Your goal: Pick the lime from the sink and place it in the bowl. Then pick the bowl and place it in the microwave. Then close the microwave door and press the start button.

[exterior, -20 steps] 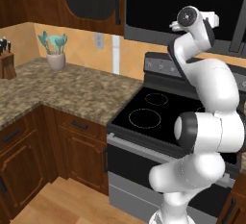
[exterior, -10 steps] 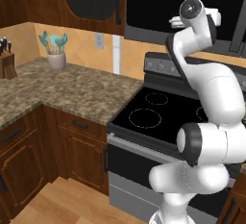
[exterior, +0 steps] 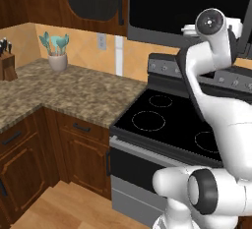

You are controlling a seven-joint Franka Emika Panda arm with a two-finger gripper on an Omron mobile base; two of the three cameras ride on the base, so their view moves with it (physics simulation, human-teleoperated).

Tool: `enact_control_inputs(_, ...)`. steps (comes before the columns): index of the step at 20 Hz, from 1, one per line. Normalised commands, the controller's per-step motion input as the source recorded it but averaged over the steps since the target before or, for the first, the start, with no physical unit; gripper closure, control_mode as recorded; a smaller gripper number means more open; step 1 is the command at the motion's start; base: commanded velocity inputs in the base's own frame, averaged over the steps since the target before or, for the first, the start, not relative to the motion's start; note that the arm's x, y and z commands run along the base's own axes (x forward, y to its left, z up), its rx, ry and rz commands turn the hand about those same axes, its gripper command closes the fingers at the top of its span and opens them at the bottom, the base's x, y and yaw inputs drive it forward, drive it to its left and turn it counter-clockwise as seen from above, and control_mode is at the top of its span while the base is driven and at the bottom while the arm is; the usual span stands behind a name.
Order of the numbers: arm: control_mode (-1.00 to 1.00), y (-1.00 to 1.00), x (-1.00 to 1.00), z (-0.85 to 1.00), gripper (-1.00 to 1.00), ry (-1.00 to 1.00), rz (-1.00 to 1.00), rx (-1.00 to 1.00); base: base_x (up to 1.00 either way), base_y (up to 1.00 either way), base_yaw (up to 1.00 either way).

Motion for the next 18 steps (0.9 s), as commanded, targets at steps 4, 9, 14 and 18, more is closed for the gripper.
enact_control_inputs(4, -1.00, -0.20, -0.77, -0.09, 1.00, -0.11, 0.05, 0.00, 0.00, 0.00, 0.00)
enact_control_inputs(9, -1.00, -0.21, -0.33, -0.09, 1.00, -0.05, 0.03, 0.00, 0.00, 0.00, 0.00)
enact_control_inputs(14, -1.00, -0.40, -0.01, 0.00, 1.00, -0.03, 0.04, 0.00, 0.00, 0.00, 0.00)
enact_control_inputs(18, -1.00, -0.37, -0.02, 0.03, 1.00, -0.12, 0.00, 0.01, 0.00, 0.00, 0.00)
